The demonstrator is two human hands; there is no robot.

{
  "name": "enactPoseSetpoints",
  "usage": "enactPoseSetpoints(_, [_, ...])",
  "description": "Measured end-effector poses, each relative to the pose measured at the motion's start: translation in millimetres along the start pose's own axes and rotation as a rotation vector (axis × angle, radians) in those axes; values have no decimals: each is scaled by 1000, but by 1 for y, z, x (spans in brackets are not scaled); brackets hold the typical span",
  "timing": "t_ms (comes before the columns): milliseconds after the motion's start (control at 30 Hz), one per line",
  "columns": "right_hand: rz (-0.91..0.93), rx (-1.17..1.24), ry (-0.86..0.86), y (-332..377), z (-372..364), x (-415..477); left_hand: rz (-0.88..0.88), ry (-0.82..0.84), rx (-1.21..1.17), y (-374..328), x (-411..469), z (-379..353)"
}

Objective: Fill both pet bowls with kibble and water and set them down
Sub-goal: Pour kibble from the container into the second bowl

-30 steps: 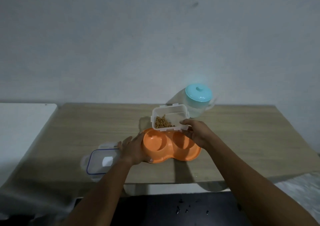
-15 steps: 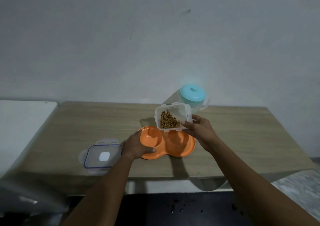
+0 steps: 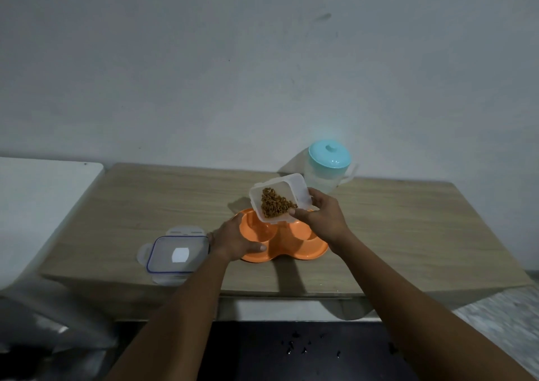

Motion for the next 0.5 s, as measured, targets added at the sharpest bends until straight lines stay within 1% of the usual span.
enactPoseSetpoints(200, [28, -81, -15, 2, -7, -1, 16, 2, 21, -2, -1, 1])
enactPoseSetpoints(300, [26, -91, -17, 0, -9, -3, 7, 0, 5, 1, 2, 0])
enactPoseSetpoints(500, [24, -80, -42, -1, -5, -6, -6, 47, 84, 4, 3, 1])
Point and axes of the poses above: each hand's wrist, its own x-axis towards the middle knuckle, its own z-axis out of the back of the hand, y = z × x, the point moved 6 cm from there along x, towards the middle knuckle, and after that the axes turned 10 degrees about -z, right-handed, at the moved point
